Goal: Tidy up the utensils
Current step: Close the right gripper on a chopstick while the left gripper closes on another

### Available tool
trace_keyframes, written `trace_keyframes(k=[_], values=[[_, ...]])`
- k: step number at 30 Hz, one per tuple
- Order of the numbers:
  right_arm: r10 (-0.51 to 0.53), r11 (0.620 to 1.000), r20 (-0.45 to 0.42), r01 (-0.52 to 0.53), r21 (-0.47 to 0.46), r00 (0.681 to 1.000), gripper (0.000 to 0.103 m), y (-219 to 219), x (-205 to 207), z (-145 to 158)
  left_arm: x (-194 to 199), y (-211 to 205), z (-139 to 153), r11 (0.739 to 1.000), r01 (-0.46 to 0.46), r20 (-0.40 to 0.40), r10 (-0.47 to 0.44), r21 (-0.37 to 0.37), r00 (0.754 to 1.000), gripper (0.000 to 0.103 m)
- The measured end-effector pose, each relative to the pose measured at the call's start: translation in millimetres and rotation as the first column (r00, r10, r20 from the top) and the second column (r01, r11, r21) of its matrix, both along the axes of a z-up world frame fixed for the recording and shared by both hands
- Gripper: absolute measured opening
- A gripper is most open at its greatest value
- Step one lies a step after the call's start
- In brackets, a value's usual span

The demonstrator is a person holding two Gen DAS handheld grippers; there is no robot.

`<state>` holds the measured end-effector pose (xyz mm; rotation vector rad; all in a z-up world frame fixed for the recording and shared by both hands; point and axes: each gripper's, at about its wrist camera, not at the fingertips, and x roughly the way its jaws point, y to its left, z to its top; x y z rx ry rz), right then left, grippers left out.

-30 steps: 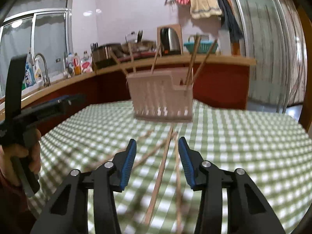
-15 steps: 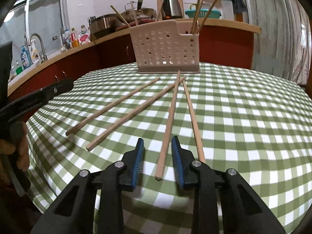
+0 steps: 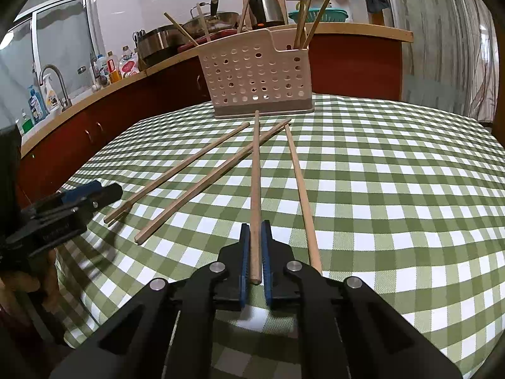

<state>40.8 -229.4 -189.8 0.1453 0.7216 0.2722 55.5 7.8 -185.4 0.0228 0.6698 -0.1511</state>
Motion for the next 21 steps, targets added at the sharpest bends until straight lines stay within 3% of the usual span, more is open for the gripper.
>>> trace_keyframes(k=[10,17,21], values=[[-0.013,1.0,0.032,0.012,0.016,0.999,0.008,-6.9,1.1,7.9,-0.9,-4.9,-7.0,1.0,0.025,-0.032,-0.025,0.004,0.999,0.044],[-0.016,1.0,0.047,0.015,0.023,0.999,0.008,-8.8,0.6,11.7,-1.5,-11.3,-12.5,0.998,0.065,-0.043,-0.064,0.021,0.997,0.016],[-0.017,1.0,0.061,0.015,0.025,0.998,0.007,-10.2,-0.3,16.1,-3.5,-14.4,-11.5,0.996,0.089,-0.041,-0.088,0.024,0.995,0.007]])
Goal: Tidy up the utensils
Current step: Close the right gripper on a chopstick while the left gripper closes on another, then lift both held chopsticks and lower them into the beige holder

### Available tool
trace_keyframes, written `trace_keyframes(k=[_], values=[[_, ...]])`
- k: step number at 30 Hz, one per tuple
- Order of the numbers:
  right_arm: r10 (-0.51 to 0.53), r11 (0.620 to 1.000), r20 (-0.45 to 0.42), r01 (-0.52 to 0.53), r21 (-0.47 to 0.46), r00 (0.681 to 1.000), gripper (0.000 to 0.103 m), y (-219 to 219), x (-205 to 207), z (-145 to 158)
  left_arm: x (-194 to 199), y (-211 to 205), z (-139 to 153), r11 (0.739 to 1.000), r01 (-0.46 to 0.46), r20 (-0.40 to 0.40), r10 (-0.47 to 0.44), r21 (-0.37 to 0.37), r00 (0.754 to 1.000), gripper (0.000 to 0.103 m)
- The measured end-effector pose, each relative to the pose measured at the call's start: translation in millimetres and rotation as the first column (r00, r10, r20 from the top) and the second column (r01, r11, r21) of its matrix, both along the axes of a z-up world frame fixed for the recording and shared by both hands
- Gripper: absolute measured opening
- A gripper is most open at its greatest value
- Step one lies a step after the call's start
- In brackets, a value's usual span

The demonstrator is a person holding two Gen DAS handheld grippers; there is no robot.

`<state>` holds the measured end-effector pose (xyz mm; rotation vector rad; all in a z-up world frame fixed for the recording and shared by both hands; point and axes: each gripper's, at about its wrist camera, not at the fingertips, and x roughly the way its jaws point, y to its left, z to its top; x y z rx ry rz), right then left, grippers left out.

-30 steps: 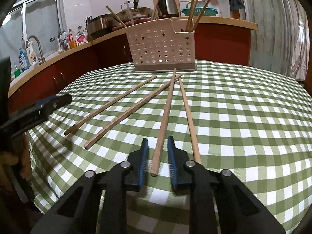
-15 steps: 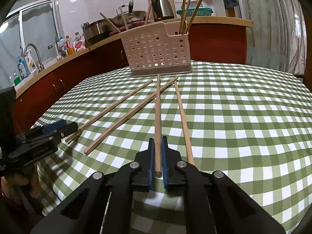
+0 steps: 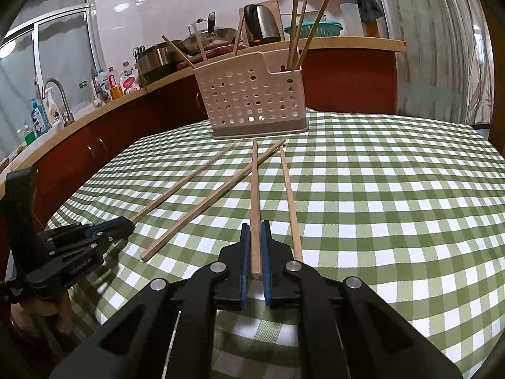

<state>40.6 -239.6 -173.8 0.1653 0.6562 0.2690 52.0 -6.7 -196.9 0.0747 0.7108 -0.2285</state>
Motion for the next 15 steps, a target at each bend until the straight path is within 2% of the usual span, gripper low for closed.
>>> trace_keyframes(k=[8,15], values=[[-0.015,1.0,0.075,0.016,-0.009,0.997,0.007,-7.5,-6.8,25.8,-5.5,0.2,20.5,1.0,0.016,0.063,-0.016,0.001,0.998,0.007],[-0.019,1.0,0.147,0.022,-0.018,0.989,0.007,-11.2,-11.0,52.1,-8.4,8.1,53.5,1.0,0.0,0.136,0.004,-0.026,0.991,0.007]])
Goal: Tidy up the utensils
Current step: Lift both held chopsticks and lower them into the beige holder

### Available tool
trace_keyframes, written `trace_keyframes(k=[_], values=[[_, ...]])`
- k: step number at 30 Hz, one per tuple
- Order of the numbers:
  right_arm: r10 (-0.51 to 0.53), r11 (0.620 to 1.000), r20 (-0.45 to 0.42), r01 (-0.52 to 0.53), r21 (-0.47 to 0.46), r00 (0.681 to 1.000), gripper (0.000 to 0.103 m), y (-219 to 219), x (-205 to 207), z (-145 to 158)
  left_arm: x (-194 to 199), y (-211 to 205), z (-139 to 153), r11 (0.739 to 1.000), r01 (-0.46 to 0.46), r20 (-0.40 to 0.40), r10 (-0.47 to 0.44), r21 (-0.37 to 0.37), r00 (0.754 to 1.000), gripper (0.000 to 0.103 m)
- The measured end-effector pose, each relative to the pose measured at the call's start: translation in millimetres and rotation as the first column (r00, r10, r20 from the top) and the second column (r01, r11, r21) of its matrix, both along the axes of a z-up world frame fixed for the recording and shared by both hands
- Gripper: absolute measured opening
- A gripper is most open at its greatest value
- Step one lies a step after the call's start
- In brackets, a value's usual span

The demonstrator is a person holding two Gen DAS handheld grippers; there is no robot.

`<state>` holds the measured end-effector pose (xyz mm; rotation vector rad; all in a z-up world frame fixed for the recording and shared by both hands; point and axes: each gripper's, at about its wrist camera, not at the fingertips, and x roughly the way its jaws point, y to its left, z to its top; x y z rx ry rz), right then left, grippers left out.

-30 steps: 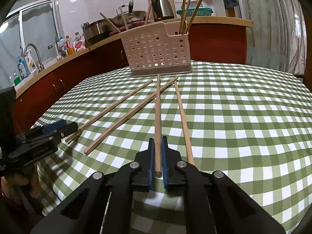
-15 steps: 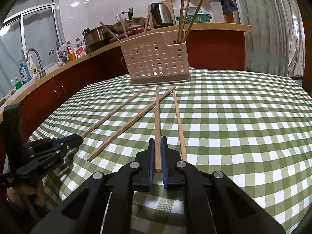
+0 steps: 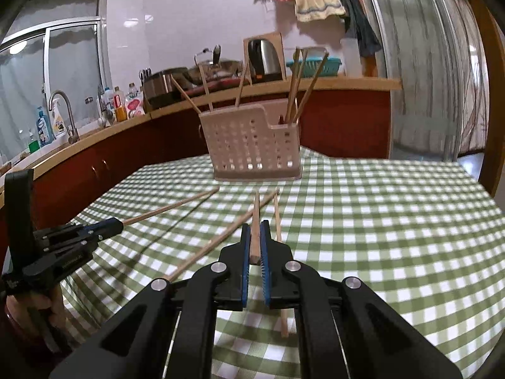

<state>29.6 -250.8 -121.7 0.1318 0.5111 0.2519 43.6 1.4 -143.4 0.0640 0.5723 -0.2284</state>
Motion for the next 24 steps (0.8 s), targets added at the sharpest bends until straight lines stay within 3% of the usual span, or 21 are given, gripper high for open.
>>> trace_keyframes(k=[15,24], values=[[0.006,1.0,0.113,-0.005,-0.011,0.994,0.007,-1.7,-2.0,47.1,-5.8,9.7,57.3,0.999,-0.024,0.133,0.03,-0.045,0.991,0.007],[0.005,1.0,0.164,-0.006,0.009,0.987,0.007,-7.1,-0.7,66.8,0.6,17.2,68.9,0.996,-0.044,0.144,0.055,-0.077,0.988,0.007]])
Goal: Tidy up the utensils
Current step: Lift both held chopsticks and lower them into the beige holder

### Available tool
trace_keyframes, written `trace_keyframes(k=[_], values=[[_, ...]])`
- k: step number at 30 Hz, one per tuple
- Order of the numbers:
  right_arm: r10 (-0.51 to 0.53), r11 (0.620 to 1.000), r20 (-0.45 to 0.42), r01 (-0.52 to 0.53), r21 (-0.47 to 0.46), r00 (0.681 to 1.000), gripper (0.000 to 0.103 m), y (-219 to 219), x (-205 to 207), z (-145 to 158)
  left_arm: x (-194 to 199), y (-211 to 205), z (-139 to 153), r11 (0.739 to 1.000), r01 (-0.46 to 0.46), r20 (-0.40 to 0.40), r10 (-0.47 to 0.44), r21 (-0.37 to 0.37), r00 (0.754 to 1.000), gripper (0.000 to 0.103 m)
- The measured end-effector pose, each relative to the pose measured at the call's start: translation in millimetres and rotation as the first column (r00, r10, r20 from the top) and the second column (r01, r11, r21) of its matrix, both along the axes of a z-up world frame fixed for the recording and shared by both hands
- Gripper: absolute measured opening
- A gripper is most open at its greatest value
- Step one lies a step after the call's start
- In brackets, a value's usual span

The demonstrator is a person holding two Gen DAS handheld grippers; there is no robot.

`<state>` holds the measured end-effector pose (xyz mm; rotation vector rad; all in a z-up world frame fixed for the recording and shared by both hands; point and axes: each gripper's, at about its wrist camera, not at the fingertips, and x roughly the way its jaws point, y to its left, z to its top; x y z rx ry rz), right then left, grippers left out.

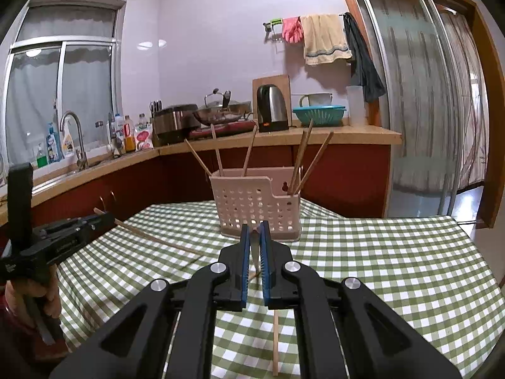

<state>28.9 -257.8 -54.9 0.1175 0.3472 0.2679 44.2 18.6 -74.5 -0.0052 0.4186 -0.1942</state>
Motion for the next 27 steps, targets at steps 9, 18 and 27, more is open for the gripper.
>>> trace_keyframes(k=[9,18,27], values=[[-0.008,1.0,0.024,0.009,-0.011,1.0,0.007,-4.3,2.4,17.5,1.1,-1.0,13.7,1.0,0.005,0.02,-0.005,-0.002,1.0,0.007],[0.001,1.0,0.011,-0.001,-0.027,1.0,0.007,-4.9,15.6,22.9,4.7,-4.4,24.8,1.0,0.017,0.036,-0.017,0.01,0.999,0.007],[0.013,0.999,0.012,-0.013,-0.044,1.0,0.007,-2.6,35.8,27.4,22.8,-6.4,32.0,1.0,0.017,0.04,-0.018,0.022,0.999,0.007]])
